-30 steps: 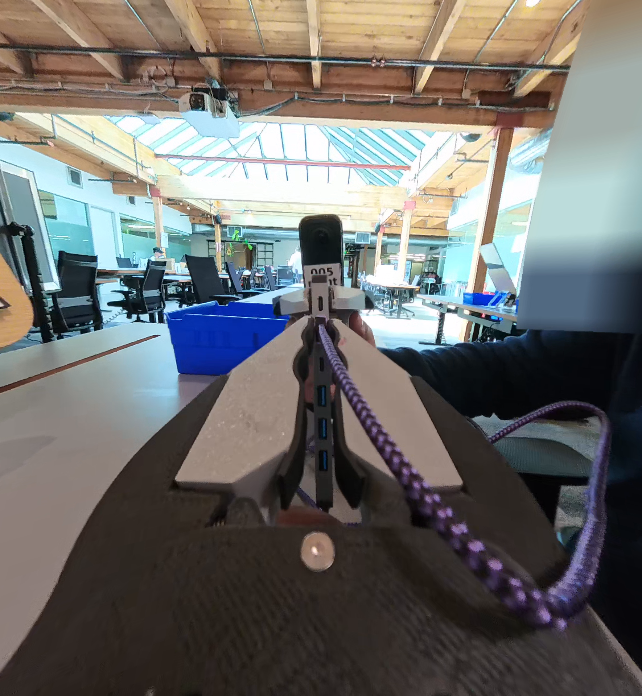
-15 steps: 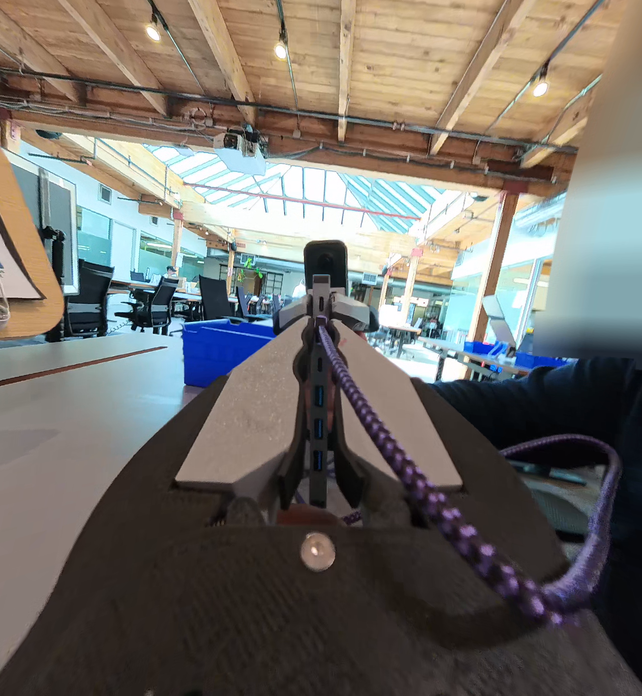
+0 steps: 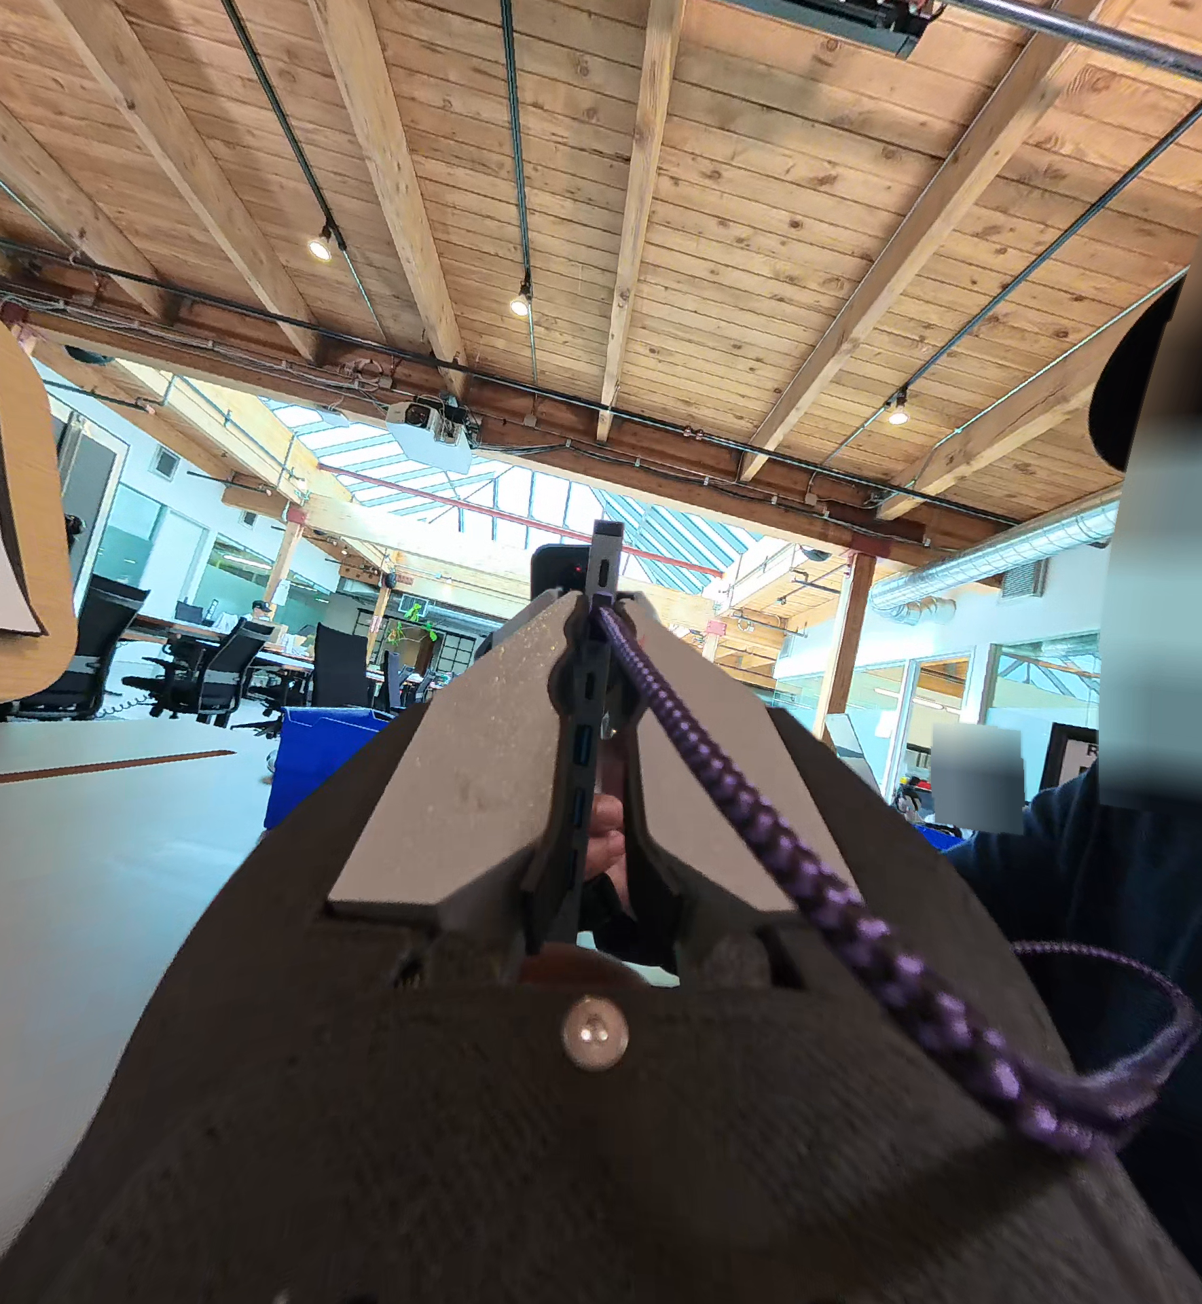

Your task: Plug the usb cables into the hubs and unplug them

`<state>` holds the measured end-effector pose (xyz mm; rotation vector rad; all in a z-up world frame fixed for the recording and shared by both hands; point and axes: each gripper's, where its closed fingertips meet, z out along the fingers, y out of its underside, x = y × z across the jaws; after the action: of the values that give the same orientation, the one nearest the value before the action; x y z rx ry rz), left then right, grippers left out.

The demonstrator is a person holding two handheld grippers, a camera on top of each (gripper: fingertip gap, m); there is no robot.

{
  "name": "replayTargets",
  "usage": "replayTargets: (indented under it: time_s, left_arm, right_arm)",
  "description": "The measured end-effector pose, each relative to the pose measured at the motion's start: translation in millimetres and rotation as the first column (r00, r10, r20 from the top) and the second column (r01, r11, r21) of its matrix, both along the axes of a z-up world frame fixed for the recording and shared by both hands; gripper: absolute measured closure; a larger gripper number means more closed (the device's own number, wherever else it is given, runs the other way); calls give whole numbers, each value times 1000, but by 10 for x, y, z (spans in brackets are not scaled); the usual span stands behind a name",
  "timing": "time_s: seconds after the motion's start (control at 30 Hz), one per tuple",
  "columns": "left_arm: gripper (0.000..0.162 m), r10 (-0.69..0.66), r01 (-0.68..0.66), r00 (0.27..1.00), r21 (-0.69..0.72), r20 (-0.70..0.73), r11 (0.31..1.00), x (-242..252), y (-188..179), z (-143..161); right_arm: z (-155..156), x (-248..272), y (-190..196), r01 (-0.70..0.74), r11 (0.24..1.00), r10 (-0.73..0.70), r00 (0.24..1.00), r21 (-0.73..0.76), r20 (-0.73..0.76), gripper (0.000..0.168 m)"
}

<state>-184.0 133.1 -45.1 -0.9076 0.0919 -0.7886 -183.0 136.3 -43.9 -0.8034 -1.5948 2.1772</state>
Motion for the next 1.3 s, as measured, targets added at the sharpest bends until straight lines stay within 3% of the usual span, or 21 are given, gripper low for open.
replayTargets:
  time_s: [0.17, 0.27, 0.6, 0.9, 1.3]
  left_arm:
    - [156, 9, -9, 1000, 6, -1, 1000, -25, -27, 18]
    - [157, 21, -21, 1000, 11, 5, 1000, -74, -44, 33]
    - [157, 16, -16, 1000, 12, 4, 1000, -54, -37, 31]
    - [159, 42, -42, 999, 29, -4, 999, 14, -40, 117]
    - [158, 55, -56, 997, -23, -47, 998, 51, 37, 87]
  right_arm:
    - [-9, 68, 73, 0, 1000, 0, 1000, 31, -8, 150]
    - [1, 117, 159, 23, 999, -22, 1000, 38, -22, 161]
    - [-121, 87, 83, 43, 990, -42, 999, 134, -8, 161]
    - [-54, 139, 81, -58, 998, 58, 998, -24, -14, 160]
    - [-106, 145, 113, -52, 999, 52, 999, -6, -9, 161]
